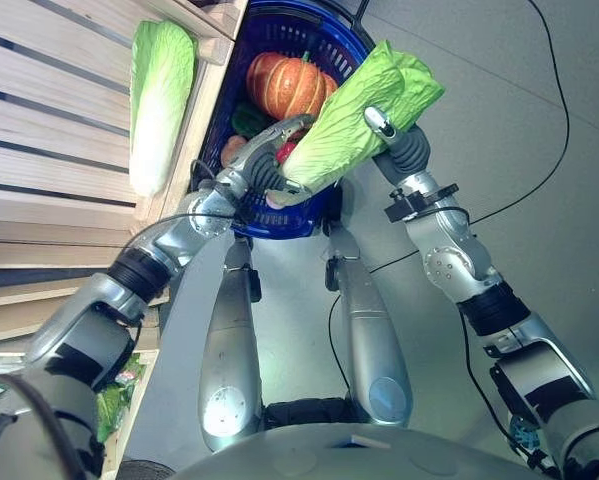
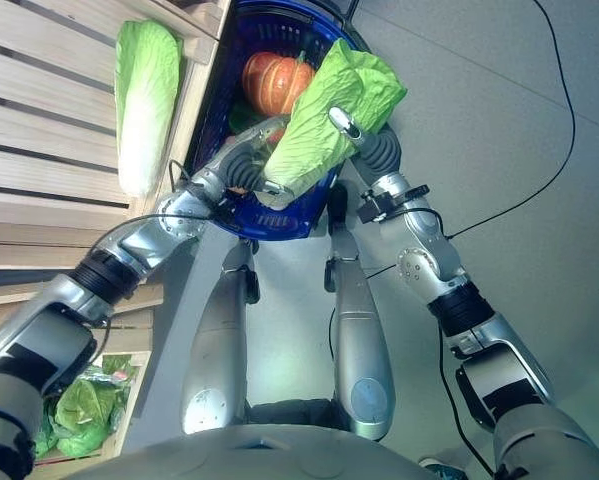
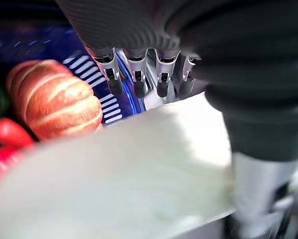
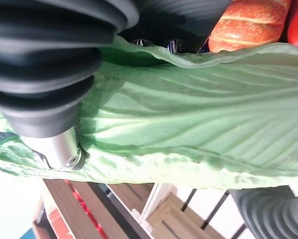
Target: Pick up fruits and vegetables into the basket
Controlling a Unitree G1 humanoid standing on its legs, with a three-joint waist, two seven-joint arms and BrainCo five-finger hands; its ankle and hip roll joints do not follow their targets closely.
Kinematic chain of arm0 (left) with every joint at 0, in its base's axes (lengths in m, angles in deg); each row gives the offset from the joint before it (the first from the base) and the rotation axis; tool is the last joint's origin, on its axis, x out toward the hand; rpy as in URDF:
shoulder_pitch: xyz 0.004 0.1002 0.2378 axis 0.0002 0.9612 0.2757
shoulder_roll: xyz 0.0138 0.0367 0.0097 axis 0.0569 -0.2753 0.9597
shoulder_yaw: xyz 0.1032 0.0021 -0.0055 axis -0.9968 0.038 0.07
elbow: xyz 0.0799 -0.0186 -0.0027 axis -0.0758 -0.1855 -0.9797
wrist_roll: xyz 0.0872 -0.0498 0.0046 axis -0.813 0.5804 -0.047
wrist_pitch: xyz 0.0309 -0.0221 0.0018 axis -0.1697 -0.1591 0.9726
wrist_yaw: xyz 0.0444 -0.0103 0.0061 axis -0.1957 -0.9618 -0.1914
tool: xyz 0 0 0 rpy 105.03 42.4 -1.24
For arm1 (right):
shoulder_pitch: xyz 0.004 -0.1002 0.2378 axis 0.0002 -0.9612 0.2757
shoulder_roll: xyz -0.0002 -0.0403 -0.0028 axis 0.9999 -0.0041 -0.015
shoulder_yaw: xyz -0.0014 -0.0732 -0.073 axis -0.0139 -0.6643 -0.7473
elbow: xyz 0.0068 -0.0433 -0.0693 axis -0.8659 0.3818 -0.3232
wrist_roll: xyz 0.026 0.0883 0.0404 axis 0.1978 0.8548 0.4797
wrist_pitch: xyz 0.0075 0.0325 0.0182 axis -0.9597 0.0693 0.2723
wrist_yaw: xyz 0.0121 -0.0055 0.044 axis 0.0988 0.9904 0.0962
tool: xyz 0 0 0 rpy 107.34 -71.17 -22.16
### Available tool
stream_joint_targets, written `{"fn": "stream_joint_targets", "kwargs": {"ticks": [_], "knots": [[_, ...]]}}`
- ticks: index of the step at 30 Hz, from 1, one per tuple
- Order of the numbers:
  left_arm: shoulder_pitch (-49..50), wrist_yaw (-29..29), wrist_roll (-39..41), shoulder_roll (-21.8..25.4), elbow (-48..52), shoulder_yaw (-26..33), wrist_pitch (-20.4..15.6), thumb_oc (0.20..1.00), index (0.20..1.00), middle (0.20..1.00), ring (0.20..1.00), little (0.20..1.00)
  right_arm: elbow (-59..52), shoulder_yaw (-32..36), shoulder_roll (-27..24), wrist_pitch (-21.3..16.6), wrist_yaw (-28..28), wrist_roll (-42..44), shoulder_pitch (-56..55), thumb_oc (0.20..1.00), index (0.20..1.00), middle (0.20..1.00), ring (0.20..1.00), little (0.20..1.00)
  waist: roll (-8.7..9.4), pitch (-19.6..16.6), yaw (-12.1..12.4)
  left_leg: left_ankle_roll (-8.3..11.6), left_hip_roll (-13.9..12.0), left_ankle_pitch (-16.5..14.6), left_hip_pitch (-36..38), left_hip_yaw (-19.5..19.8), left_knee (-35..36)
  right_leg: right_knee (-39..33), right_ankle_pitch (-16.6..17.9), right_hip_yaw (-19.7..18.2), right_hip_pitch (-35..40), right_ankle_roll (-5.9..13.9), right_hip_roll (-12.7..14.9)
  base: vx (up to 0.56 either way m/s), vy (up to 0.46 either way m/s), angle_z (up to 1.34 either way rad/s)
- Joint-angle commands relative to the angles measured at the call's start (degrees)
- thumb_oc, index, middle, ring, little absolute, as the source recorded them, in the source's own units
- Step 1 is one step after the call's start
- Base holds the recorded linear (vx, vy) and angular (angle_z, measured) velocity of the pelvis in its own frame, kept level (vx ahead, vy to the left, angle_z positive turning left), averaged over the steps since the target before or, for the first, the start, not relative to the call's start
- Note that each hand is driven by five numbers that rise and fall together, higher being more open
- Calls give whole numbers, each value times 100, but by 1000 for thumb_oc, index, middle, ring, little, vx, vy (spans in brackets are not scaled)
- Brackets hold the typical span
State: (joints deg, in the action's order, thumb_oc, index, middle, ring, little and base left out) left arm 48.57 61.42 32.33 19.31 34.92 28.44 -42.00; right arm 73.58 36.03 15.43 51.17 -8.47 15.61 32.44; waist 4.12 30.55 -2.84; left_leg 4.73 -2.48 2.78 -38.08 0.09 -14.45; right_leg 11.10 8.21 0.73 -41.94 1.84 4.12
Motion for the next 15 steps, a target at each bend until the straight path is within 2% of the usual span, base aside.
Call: {"fn": "stream_joint_targets", "kwargs": {"ticks": [1, 6, 15], "knots": [[101, 353, 776, -346, 382, 600, -678, 1000, 1000, 1000, 1000, 1000, -784, -6, 270, -263, -213, -236, -46, 200, 200, 200, 200, 200, -108, -76, 14, -93, 249, 51, 70, -92, 425, 284, -625, 393, 397, 381, -235, 0, 0, 0], [263, 812, 998, -558, 378, 1166, -835, 1000, 1000, 1000, 1000, 1000, -804, 166, 415, -104, -111, -418, -76, 200, 200, 200, 200, 200, -101, -76, 46, -96, 283, 38, 63, -50, 381, 341, -660, 415, 395, 348, -247, 0, 0, 0], [146, 1846, 930, -552, -11, 2090, -777, 1000, 1000, 1000, 1000, 1000, -357, 435, 395, 37, 377, -890, 43, 200, 200, 200, 200, 200, -190, -76, 69, -66, 326, 44, 33, 15, 246, 485, -744, 442, 379, 269, -217, 5, 10, 0]]}}
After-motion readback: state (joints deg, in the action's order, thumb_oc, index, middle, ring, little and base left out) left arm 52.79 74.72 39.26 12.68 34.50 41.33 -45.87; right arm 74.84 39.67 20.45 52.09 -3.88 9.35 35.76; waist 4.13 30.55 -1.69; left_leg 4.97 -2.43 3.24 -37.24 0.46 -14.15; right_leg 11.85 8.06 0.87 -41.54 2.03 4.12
